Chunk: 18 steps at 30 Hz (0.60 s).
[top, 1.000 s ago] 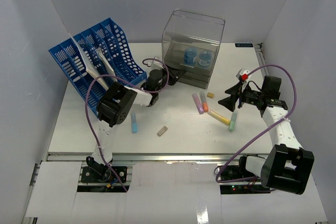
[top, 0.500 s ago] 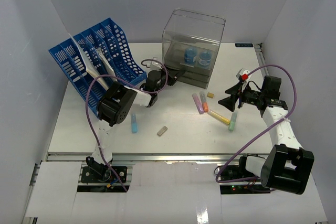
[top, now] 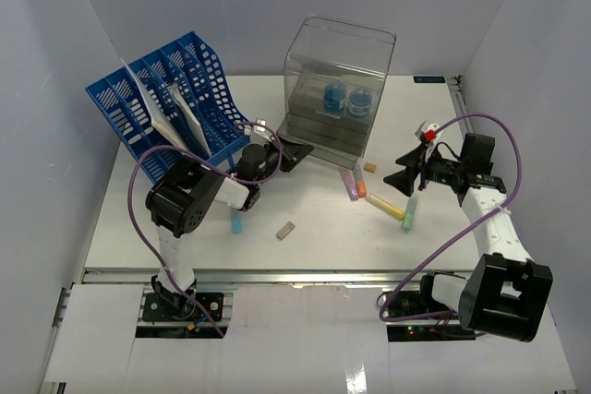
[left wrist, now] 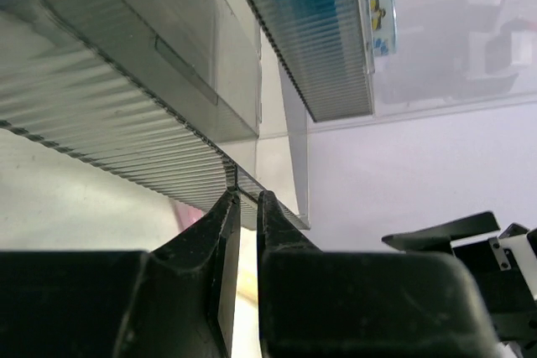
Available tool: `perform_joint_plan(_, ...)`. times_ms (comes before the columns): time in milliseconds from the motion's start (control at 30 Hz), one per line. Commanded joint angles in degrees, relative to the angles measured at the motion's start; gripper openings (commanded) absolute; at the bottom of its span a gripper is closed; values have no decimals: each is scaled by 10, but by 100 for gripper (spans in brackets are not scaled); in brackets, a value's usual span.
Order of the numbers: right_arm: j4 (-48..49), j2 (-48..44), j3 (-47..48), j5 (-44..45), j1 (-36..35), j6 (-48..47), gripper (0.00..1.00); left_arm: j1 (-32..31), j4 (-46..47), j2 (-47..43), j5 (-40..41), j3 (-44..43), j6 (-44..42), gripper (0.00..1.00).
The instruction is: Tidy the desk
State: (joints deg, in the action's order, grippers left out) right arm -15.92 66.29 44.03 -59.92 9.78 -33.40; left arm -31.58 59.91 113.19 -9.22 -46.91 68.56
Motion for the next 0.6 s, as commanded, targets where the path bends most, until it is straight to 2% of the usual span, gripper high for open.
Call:
perform_joint_plan(0, -18, 21, 5, -2, 2, -16, 79, 9, -24, -44, -2, -2, -51, 40)
perform_joint_plan(67, -61, 29, 23, 18, -1, -45, 84, 12, -51, -48, -20, -16, -61, 56)
perform_joint_plan(133, -88, 32, 34, 58, -14, -66, 89, 14, -65, -58, -35, -24, -81, 63)
perform_joint_plan(200, -103, 27, 29, 113, -31, -104, 99, 15, -84, -75, -54, -23, -104, 73)
perform_joint_plan(233, -112, 24, 28, 133, -39, -106, 93, 16, -92, -85, -57, -20, -116, 75)
perform_joint_plan(300, -128, 15, 13, 181, -60, -152, 90, 15, -106, -115, -70, -7, -156, 79)
perform_joint_plan(433, -147, 20, 7, 289, -130, -169, 90, 16, -133, -188, -87, 42, -224, 82)
perform_joint_plan(567, -137, 55, 5, 385, -182, -147, 90, 16, -192, -259, -94, 81, -278, 82)
